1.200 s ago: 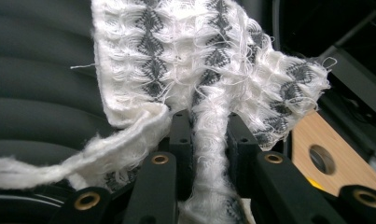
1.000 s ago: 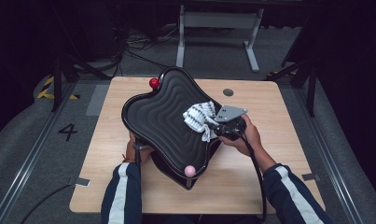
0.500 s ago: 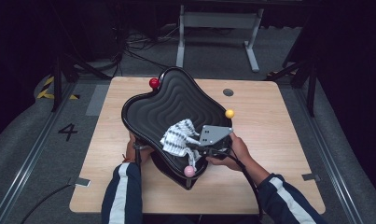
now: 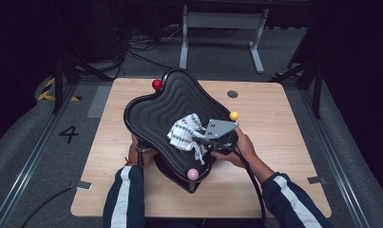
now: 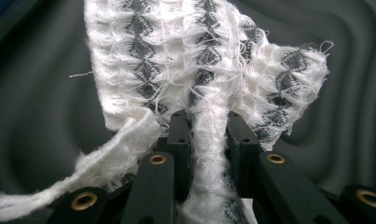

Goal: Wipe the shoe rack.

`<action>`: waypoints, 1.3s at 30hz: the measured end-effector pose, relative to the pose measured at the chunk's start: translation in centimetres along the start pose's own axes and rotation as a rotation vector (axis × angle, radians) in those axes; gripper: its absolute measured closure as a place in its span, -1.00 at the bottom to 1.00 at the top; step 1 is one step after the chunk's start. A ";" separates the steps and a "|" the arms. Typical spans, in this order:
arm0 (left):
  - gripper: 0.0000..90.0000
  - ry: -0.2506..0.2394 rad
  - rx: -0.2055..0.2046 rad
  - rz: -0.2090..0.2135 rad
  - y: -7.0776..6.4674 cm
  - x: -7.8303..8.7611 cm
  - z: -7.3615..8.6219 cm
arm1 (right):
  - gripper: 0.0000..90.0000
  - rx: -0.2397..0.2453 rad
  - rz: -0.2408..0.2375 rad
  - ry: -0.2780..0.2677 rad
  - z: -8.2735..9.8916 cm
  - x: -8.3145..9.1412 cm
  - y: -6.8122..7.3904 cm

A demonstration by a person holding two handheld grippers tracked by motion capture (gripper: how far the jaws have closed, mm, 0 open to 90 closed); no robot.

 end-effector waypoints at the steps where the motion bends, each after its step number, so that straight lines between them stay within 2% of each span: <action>1: 0.12 -0.001 0.001 0.000 0.0 0.0 0.0 | 0.67 -0.009 0.019 0.007 0.2 0.0 -0.6; 3: 0.12 0.000 0.001 0.000 0.0 0.0 0.0 | 0.67 -0.030 0.048 0.020 0.7 0.0 -1.7; 6: 0.12 0.000 0.001 0.001 0.0 0.0 0.0 | 0.67 -0.084 0.066 0.036 1.4 0.1 -3.3; 9: 0.12 0.000 0.001 0.001 0.0 0.0 0.0 | 0.67 -0.107 0.099 0.050 2.0 0.2 -4.5; 11: 0.12 0.000 0.000 0.001 0.0 0.0 0.0 | 0.66 -0.139 0.161 0.079 2.4 0.2 -5.8; 12: 0.12 0.000 0.000 0.000 0.0 0.0 0.0 | 0.66 -0.139 0.161 0.079 2.4 0.2 -5.8; 14: 0.12 0.000 0.000 0.001 0.0 0.0 0.0 | 0.67 -0.158 0.193 0.095 2.9 0.2 -6.7; 16: 0.12 0.000 -0.001 0.001 0.0 0.0 0.0 | 0.67 -0.195 0.191 0.096 3.1 0.2 -7.2; 19: 0.12 0.003 -0.012 0.008 0.1 0.0 0.0 | 0.67 -0.211 0.208 0.103 3.3 0.3 -7.9; 24: 0.12 0.007 -0.014 0.018 0.1 0.0 0.0 | 0.69 -0.198 0.208 0.103 3.2 0.1 -7.8; 28: 0.12 0.006 -0.014 0.016 0.1 0.0 0.0 | 0.69 -0.179 0.163 0.068 2.6 0.0 -7.1; 30: 0.12 0.006 -0.013 0.017 0.0 0.0 0.0 | 0.69 -0.175 0.157 0.063 2.4 -0.1 -6.8; 31: 0.12 0.007 -0.013 0.016 0.0 0.0 0.0 | 0.69 -0.165 0.129 0.049 1.9 -0.2 -6.2; 32: 0.12 0.007 -0.013 0.016 0.0 0.0 0.0 | 0.69 -0.165 0.129 0.049 1.9 -0.2 -6.2; 33: 0.12 0.007 -0.012 0.015 0.0 0.0 0.0 | 0.68 -0.139 0.104 0.043 1.4 -0.3 -5.3; 34: 0.12 0.007 -0.012 0.015 0.0 0.0 0.0 | 0.68 -0.139 0.104 0.043 1.4 -0.3 -5.3; 39: 0.12 0.007 -0.010 0.014 0.0 0.0 0.0 | 0.68 -0.056 0.033 0.017 -0.4 -0.7 -2.4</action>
Point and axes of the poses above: each handheld gripper's, and its own axes: x roughly backward along the jaws, z roughly out of its underside, y roughly to its left, the point moved 3 cm from there along -x, roughly forward along the jaws, and after that the axes turned 5 degrees about -x, right-handed, at the moved point
